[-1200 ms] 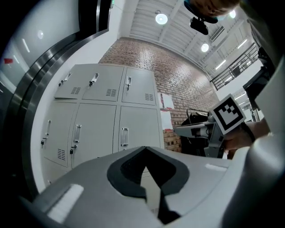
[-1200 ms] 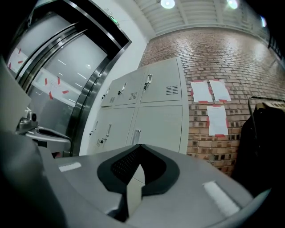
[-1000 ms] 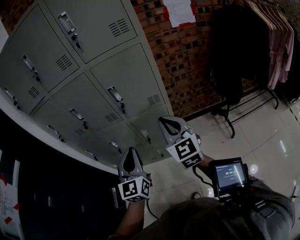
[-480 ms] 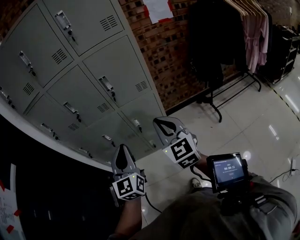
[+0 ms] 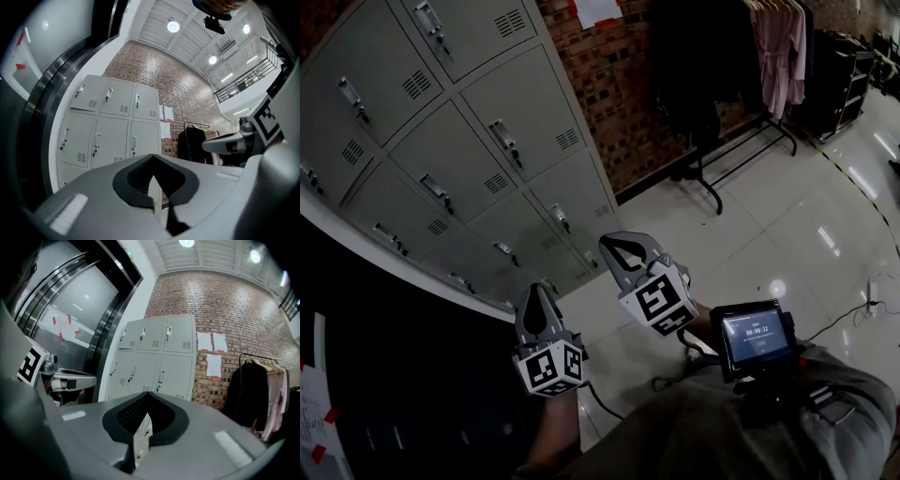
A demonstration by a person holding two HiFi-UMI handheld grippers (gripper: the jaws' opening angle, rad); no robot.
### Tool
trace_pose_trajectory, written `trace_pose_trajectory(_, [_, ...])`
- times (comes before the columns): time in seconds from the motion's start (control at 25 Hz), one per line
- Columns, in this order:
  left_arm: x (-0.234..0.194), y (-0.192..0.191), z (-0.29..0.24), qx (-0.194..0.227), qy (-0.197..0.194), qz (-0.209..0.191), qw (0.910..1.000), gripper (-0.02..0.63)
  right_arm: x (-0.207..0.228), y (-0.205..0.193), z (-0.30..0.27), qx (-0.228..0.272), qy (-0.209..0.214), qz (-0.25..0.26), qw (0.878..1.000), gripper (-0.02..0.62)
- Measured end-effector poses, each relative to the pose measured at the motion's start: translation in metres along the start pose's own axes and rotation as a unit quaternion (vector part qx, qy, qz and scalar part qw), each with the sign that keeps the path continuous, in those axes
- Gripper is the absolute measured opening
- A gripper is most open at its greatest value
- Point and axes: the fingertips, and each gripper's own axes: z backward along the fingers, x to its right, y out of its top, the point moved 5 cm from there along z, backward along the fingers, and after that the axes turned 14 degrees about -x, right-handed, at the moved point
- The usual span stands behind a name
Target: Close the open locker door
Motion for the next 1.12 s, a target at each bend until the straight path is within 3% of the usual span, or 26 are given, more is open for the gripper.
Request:
trace_pose_trajectory(0.48, [0.034,0.015,0.021,0.02,0.0,-0.003,0.9998,0.0,0.009,-0.009,0.046,0.012,-0.003,-0.004,1.0,0.006])
trace_pose_trajectory(1.12, [0.059,0.019,0.019,0.029,-0.004,-0.009,0.9995,0.0,0.027,-0.003,0.056,0.035,-0.011,0.005,0.999,0.005])
